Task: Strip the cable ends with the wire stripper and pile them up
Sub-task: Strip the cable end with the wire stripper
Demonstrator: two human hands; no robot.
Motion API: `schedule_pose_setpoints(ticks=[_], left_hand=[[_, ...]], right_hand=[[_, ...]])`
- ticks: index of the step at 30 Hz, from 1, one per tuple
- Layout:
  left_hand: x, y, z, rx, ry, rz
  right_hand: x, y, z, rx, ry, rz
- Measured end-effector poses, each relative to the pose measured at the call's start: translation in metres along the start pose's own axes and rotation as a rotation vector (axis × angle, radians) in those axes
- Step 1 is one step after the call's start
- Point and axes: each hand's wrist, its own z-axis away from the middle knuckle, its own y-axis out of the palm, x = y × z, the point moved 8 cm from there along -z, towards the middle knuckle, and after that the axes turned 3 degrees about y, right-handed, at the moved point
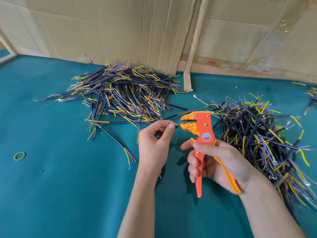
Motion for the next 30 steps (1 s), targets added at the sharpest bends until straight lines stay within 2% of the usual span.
schedule_pose_setpoints(ticks=[12, 17, 21, 30], left_hand=[[-0.012, 0.008, 0.001, 0.107, 0.080, -0.043], [-0.015, 0.014, 0.003, 0.174, 0.149, -0.197], [-0.016, 0.019, 0.005, 0.218, 0.154, -0.212], [-0.013, 0.008, 0.002, 0.108, 0.121, -0.110]], right_hand=[[-0.003, 0.000, -0.001, -0.034, 0.029, 0.001], [-0.003, 0.000, 0.000, -0.072, 0.043, 0.008], [-0.003, 0.000, -0.001, -0.100, 0.049, 0.011], [-0.003, 0.001, 0.000, -0.103, 0.054, -0.008]])
